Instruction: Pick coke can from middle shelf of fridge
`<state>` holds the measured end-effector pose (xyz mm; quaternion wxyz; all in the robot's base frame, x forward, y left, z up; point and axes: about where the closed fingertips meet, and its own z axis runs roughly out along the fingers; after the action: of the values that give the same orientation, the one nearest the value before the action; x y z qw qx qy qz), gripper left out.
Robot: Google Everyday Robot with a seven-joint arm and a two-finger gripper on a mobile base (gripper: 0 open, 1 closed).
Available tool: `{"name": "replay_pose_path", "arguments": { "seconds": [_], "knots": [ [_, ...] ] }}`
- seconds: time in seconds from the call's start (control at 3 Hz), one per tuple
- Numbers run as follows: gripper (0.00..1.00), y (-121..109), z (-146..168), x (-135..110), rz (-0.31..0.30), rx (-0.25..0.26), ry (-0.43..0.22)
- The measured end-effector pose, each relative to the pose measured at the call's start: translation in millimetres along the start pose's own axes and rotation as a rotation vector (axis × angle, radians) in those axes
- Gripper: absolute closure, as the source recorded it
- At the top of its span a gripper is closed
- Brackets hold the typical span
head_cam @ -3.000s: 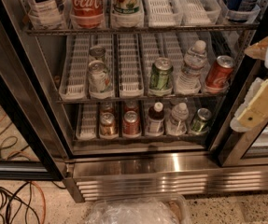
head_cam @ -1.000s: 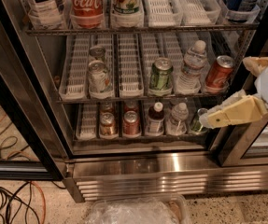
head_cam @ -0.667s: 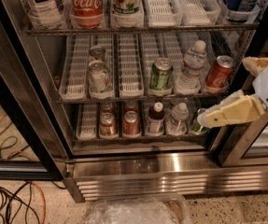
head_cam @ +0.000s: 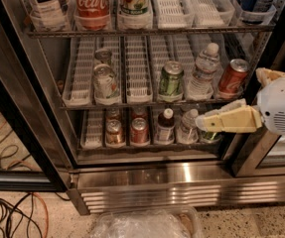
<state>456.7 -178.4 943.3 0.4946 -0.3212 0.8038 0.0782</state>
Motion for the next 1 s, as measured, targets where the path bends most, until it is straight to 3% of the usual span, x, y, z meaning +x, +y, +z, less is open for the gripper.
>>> {"name": "replay_pose_path", "arguments": {
  "seconds": [1.0],
  "knots": [
    [0.0, -5, 40, -4, 0.2, 0.167, -0.211]
  ]
}}
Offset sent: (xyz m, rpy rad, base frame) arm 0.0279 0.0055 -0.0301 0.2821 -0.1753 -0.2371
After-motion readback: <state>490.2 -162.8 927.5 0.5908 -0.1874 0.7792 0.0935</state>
